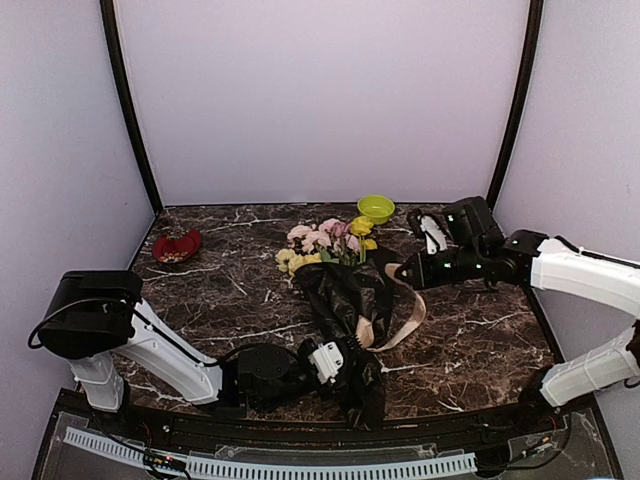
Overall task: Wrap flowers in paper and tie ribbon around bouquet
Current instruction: Adjust the half-tied ribbon on the folded bouquet.
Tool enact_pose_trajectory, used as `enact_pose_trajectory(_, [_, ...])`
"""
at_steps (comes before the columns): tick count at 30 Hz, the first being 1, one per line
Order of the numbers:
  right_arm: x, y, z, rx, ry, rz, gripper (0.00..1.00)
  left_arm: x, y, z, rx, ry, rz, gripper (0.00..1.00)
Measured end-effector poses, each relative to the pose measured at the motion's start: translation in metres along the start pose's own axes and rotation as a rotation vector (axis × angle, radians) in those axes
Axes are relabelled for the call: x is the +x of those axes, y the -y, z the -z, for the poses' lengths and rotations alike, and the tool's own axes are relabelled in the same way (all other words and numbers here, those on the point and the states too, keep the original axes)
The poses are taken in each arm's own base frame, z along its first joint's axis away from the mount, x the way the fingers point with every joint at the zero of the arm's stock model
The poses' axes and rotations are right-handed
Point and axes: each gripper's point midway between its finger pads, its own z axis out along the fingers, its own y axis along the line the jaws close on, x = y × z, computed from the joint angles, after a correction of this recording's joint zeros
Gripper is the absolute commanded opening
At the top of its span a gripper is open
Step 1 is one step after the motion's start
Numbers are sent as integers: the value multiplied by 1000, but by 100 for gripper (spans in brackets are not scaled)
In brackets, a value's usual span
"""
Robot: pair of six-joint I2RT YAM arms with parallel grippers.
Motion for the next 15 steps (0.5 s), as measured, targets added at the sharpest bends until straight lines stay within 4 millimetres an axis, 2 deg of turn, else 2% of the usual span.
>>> enact_pose_trajectory(1, [-13, -33, 6, -72, 37, 41, 0, -1, 1, 0, 2, 5, -2, 0])
enact_pose_trajectory(2, [-19, -57, 10, -126, 57, 70, 0, -3, 2, 1, 7, 10, -4, 0])
enact_pose_trajectory(4, [-24, -106, 14, -224, 72, 122, 0, -5, 4, 2, 14, 20, -5, 0])
enact_pose_trajectory(7, [-19, -173, 7, -331, 40, 191, 0, -5, 9, 3, 30, 25, -11, 0])
enact_pose_trajectory(10, [-13, -230, -7, -408, 6, 249, 2, -6, 15, 5, 53, 32, -15, 0])
enact_pose_trajectory(11, [-11, -248, -12, -433, -5, 266, 10, -7, 16, 6, 58, 36, -16, 0])
enact_pose_trajectory(13, [-3, -273, -23, -469, -35, 291, 35, -6, 18, 8, 64, 41, -15, 0])
enact_pose_trajectory(14, [1, -280, -29, -473, -51, 299, 44, -6, 18, 9, 65, 43, -14, 0])
enact_pose_trajectory(15, [6, -285, -35, -473, -69, 311, 59, -5, 18, 10, 66, 42, -14, 0])
